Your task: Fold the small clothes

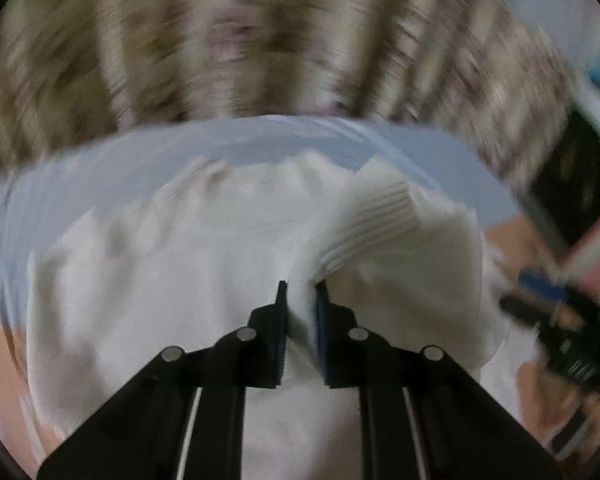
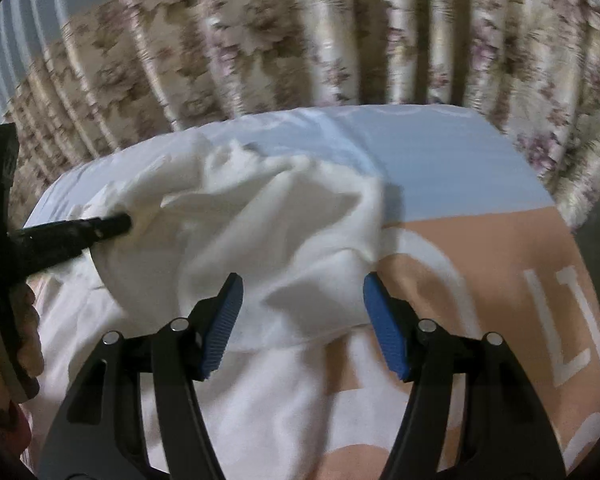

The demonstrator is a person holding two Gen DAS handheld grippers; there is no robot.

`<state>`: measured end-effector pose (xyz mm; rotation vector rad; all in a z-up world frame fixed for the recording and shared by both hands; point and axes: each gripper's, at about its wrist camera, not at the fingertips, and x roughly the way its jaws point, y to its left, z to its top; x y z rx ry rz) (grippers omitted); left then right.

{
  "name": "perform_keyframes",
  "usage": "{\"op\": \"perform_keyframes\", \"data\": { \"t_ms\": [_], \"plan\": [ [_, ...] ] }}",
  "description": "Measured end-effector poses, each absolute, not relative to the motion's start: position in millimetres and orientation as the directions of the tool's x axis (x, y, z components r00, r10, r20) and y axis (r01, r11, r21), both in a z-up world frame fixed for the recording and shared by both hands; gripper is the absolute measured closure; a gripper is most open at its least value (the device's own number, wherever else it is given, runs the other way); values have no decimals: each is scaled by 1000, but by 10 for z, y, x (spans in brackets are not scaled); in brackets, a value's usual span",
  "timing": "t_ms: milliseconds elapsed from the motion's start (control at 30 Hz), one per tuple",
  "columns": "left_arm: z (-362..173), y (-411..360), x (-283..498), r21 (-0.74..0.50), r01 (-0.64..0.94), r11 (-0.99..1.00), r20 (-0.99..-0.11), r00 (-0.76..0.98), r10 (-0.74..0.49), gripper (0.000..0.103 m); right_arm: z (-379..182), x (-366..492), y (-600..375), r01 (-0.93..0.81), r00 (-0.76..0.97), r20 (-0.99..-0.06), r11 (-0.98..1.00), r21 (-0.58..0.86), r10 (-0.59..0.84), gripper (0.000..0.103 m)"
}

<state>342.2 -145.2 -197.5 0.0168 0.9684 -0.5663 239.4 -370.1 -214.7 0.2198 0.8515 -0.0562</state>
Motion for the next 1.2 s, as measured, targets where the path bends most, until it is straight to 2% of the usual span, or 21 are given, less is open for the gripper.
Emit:
{"op": "perform_keyframes", "data": {
  "t_ms": [33, 100, 133, 167, 200, 300, 367, 533, 633, 667, 700, 767, 833, 900, 1200],
  "plan": [
    [-2022, -1196, 3445, -308, 390, 868, -777, 423, -466, 89, -2160, 2407, -3642, 124, 656, -753, 977, 173, 50, 39],
    [-2088, -897, 3448, -360, 307, 881, -780, 419, -465, 82, -2193, 2439, -3527, 102, 647, -759, 979, 174, 68, 39],
    [-2143, -721, 3426, -373, 258, 891, -789, 417, -451, 69, -2210, 2463, -3476, 94, 642, -763, 980, 174, 74, 39],
    [-2155, -630, 3396, -369, 230, 900, -797, 419, -434, 50, -2237, 2489, -3419, 83, 633, -770, 982, 172, 81, 39],
    [-2176, -540, 3358, -368, 208, 906, -803, 420, -423, 45, -2249, 2510, -3385, 78, 628, -774, 982, 170, 84, 39],
    [-2114, -381, 3275, -389, 203, 899, -791, 427, -438, 38, -2289, 2558, -3306, 66, 610, -788, 986, 156, 84, 39],
    [-2024, -405, 3286, -355, 216, 910, -788, 455, -416, 24, -2286, 2574, -3299, 70, 610, -789, 986, 152, 79, 39],
    [-1988, -479, 3524, -273, 245, 930, -804, 473, -361, 22, -2247, 2570, -3336, 77, 613, -788, 987, 140, 64, 39],
    [-2101, -515, 3714, -246, 269, 931, -837, 426, -345, 24, -2233, 2572, -3411, 92, 609, -792, 987, 131, 48, 39],
    [-2118, -538, 3744, -231, 289, 929, -844, 415, -339, 34, -2232, 2571, -3437, 98, 608, -792, 987, 131, 45, 39],
    [-2110, -548, 3750, -209, 301, 930, -845, 423, -327, 45, -2234, 2572, -3472, 106, 606, -794, 986, 130, 40, 39],
    [-2125, -520, 3775, -190, 314, 930, -852, 417, -315, 92, -2243, 2558, -3523, 115, 605, -796, 985, 128, 33, 39],
    [-2160, -388, 3837, -275, 298, 914, -843, 383, -378, 95, -2251, 2559, -3572, 130, 604, -797, 983, 127, 24, 39],
    [-2146, -330, 3857, -301, 285, 910, -833, 386, -397, 96, -2260, 2569, -3628, 148, 604, -797, 979, 136, 19, 39],
    [-1767, -175, 3691, -269, 302, 915, -743, 540, -396, 96, -2304, 2611, -3641, 160, 597, -802, 976, 148, 23, 39]
  ]
}}
